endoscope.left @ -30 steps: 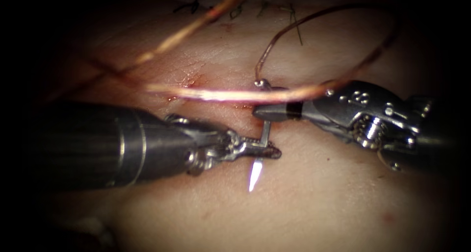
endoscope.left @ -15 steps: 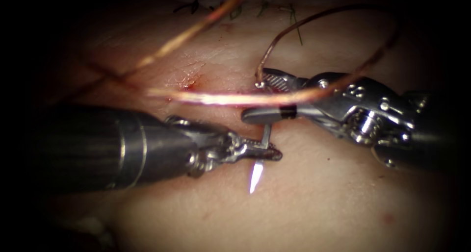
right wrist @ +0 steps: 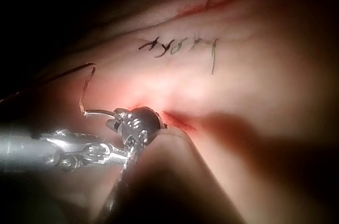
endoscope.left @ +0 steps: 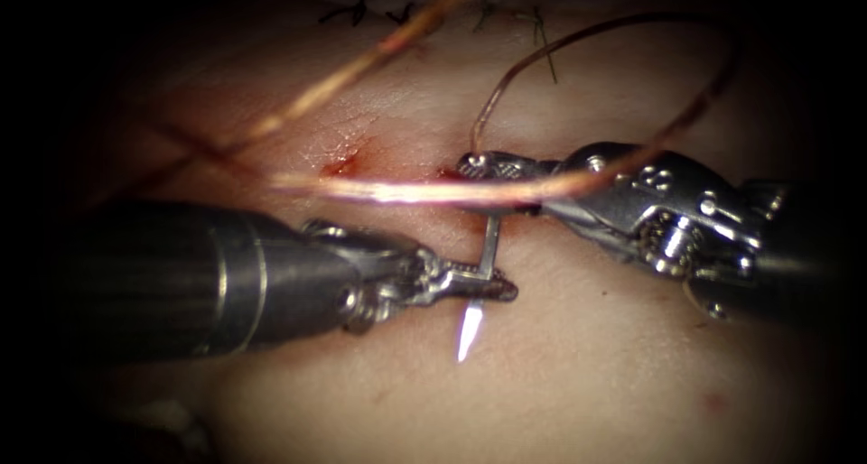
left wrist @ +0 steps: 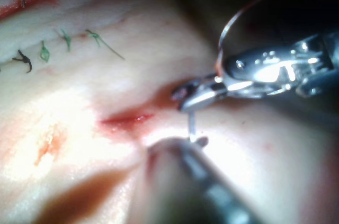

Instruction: Wound Closure

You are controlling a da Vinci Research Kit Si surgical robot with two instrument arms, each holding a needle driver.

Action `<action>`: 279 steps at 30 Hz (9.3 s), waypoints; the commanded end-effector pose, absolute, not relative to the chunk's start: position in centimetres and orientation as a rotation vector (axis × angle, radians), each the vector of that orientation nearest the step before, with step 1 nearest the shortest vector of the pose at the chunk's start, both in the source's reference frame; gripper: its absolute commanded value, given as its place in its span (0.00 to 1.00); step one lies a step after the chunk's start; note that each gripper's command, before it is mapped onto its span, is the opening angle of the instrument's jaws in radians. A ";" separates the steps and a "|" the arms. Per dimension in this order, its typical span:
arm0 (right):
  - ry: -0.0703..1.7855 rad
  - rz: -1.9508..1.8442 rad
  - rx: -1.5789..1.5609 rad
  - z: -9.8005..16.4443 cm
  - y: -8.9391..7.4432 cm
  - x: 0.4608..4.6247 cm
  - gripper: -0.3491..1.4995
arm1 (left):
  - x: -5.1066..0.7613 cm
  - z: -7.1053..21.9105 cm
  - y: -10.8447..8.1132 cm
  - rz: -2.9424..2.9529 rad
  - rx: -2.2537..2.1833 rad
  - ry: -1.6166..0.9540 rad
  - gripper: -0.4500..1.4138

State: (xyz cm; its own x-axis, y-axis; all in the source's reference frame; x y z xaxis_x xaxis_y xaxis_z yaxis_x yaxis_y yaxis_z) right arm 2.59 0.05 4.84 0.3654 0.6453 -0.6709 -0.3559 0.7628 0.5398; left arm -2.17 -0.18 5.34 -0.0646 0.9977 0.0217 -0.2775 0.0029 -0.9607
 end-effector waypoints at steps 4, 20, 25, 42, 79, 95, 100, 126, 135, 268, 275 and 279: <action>1.010 0.655 0.337 4.9 0.0 2.60 0.00 | -2.22 5.4 -0.2 1.369 -0.957 -1.058 0.00; 1.087 0.403 0.196 5.0 0.5 2.47 0.00 | -1.90 5.3 -0.2 1.884 -1.428 -0.658 0.96; 1.080 0.259 0.059 5.0 0.7 2.44 0.00 | -1.82 5.6 -0.3 1.995 -1.467 -0.534 0.86; 0.983 0.148 -0.262 5.3 0.7 2.74 0.00 | -1.95 6.5 -0.7 2.149 -1.480 -0.521 0.44; 0.919 0.029 -0.448 5.9 0.6 2.73 0.00 | -2.06 6.6 -0.5 2.149 -1.491 -0.534 0.32; 0.920 0.028 -0.451 6.0 0.6 2.77 0.00 | -2.07 6.6 -0.6 2.150 -1.489 -0.531 0.28; 0.926 0.026 -0.455 6.0 0.6 2.83 0.00 | -2.08 6.6 -0.6 2.152 -1.486 -0.531 0.28; 0.914 0.008 -0.442 6.2 0.5 2.86 0.00 | -2.06 6.6 -0.6 2.153 -1.488 -0.533 0.27; 0.898 -0.018 -0.438 6.3 0.3 2.89 0.00 | -2.06 6.6 -0.5 2.153 -1.488 -0.534 0.26; 0.839 -0.001 -0.203 7.0 -0.7 2.78 0.00 | -1.73 7.6 -0.3 2.180 -1.281 -0.494 0.22; 0.852 0.063 -0.226 6.9 -0.5 2.75 0.00 | -1.72 7.6 -0.3 2.180 -1.281 -0.495 0.22; 0.887 0.089 -0.264 6.6 -0.4 2.75 0.00 | -1.73 7.6 -0.3 2.179 -1.281 -0.495 0.22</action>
State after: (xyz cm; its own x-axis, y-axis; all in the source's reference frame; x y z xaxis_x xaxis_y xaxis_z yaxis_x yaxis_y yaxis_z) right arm 2.68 -0.36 6.58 0.6318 -0.0284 -0.7746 -0.1896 0.9633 -0.1899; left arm -1.67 -0.23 7.50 -0.3883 0.6284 -0.6741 -0.2782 -0.7773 -0.5643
